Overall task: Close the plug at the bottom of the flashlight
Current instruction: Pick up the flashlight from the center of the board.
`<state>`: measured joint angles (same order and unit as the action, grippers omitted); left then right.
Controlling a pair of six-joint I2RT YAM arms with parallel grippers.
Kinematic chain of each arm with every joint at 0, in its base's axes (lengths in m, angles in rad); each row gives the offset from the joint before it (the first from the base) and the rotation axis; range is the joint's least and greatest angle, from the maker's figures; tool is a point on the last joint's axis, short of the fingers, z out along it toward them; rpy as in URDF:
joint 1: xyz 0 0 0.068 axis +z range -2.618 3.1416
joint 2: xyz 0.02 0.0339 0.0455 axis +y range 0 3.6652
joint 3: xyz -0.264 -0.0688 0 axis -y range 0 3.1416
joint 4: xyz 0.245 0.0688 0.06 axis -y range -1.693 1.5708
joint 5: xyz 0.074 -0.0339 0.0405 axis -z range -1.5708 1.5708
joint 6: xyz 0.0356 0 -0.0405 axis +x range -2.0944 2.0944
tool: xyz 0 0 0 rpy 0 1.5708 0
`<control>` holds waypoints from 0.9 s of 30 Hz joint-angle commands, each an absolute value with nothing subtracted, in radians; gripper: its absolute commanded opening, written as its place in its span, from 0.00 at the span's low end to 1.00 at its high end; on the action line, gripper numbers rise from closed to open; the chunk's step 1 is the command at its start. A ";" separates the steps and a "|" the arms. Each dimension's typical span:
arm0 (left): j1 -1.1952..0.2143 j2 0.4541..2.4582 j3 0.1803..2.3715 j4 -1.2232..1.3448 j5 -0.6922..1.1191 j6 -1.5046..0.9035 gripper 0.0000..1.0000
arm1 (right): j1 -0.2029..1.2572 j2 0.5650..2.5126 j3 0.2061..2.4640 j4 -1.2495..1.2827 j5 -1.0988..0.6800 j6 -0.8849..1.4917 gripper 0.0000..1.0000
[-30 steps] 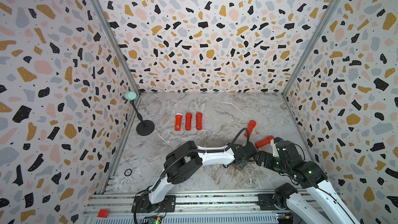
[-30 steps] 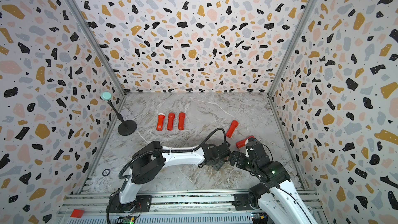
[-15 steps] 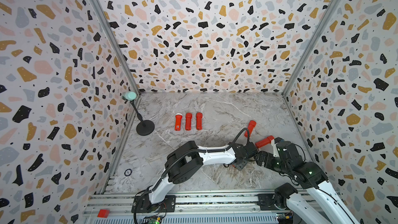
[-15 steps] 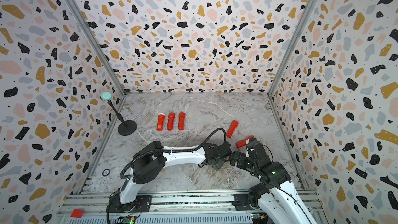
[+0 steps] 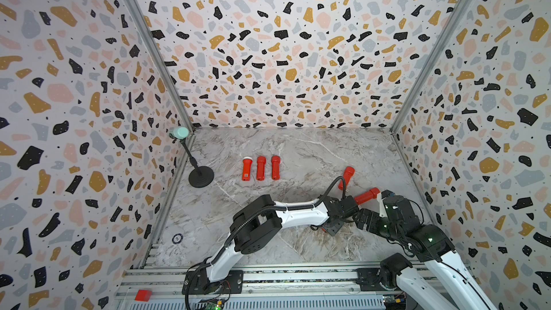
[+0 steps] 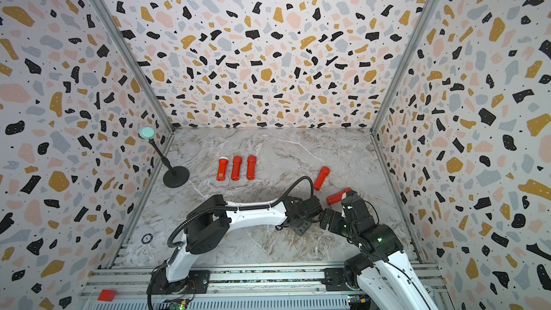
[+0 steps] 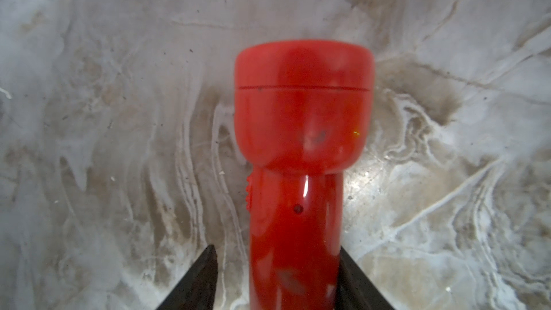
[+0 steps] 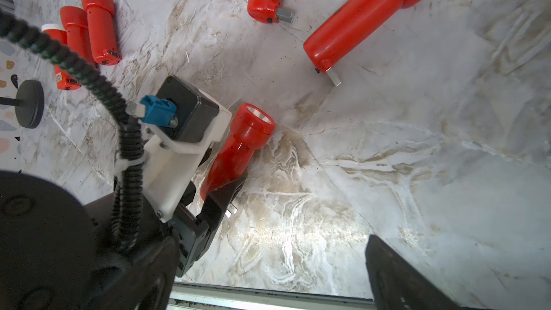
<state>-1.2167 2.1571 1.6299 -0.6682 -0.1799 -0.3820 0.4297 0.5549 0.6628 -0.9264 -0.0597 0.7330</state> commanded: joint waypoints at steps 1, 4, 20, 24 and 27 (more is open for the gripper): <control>-1.247 2.184 1.675 -0.681 -0.165 -0.400 0.60 | 0.439 0.549 0.664 -0.894 -0.114 0.717 0.99; -1.248 2.196 1.691 -0.696 -0.153 -0.405 0.60 | 0.439 0.549 0.661 -0.893 -0.115 0.718 0.99; -1.247 2.237 1.773 -0.761 -0.186 -0.421 0.57 | 0.440 0.546 0.658 -0.892 -0.118 0.715 0.99; -1.247 2.246 1.792 -0.765 -0.183 -0.425 0.57 | 0.440 0.545 0.660 -0.892 -0.115 0.715 0.99; -1.247 2.251 1.801 -0.764 -0.180 -0.429 0.57 | 0.440 0.545 0.661 -0.891 -0.115 0.715 0.99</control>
<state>-1.2175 2.2230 1.7523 -0.8101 -0.1669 -0.4160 0.4225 0.5484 0.6559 -0.9363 0.0025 0.7456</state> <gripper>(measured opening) 0.567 0.990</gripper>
